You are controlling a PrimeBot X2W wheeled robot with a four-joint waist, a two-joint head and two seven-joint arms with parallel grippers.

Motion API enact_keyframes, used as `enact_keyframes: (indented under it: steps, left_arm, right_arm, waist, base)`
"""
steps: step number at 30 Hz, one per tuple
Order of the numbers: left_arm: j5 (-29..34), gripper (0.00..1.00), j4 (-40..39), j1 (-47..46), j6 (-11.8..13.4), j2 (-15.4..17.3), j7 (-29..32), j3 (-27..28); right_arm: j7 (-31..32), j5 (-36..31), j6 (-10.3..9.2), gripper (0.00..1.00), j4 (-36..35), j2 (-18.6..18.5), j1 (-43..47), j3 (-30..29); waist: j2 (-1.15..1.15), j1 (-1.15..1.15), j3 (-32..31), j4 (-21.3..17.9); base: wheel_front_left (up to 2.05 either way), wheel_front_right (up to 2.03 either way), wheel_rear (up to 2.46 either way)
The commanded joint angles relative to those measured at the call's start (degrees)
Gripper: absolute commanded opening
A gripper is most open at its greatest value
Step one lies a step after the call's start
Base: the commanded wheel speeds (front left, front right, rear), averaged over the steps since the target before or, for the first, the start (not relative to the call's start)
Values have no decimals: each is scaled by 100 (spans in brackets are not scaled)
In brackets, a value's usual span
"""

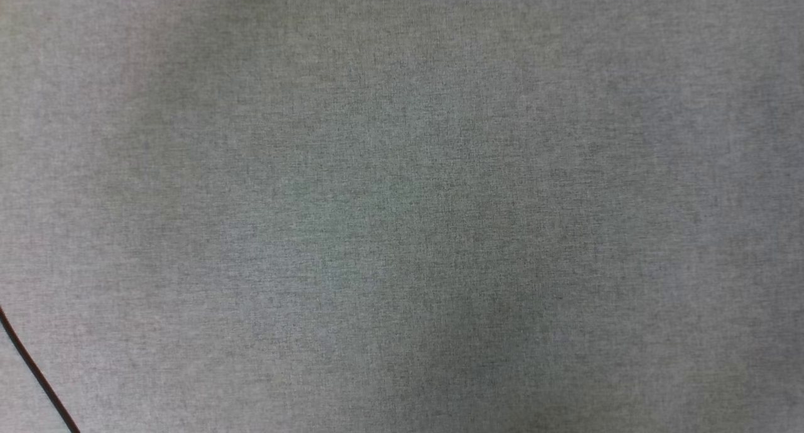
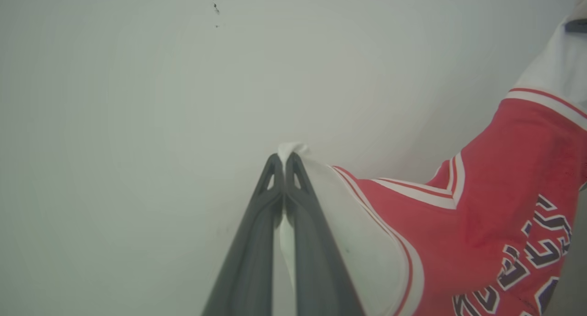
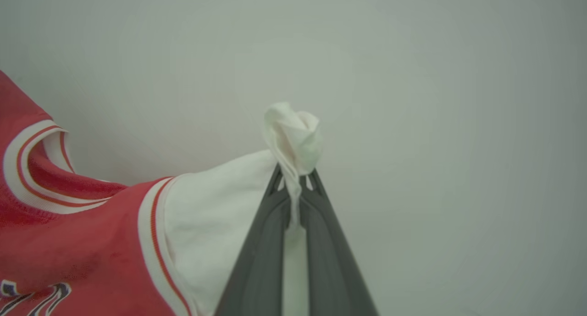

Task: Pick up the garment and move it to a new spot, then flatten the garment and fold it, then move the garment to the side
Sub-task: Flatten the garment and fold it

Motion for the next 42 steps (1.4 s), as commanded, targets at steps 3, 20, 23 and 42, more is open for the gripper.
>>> enact_keyframes:
  steps: [3,20,23,42]
  left_arm:
    - [-242,0,-80,677,-9,81,-169,-257]
    - [-635,0,-1311,4442,228,453,-342,-132]
    - [-614,0,-1700,5312,360,620,-343,30]
    - [-1602,0,-3948,9853,1351,2160,-160,-241]
  right_arm:
    - [-292,280,-5,0,196,158,709,209]
    - [-794,1606,-5,0,-379,24,3918,1277]
    - [-815,1872,-4,0,-687,-173,4545,1494]
    - [-818,2870,-5,0,-2433,-1682,8777,1747]
  waist:
    - [0,-1,-125,-16]
    - [0,-1,-1216,-75]
    - [0,-1,-1487,-81]
    - [0,-1,-3063,-58]
  base:
    - [0,0,0]
    - [0,0,0]
    - [0,0,0]
    - [0,0,0]
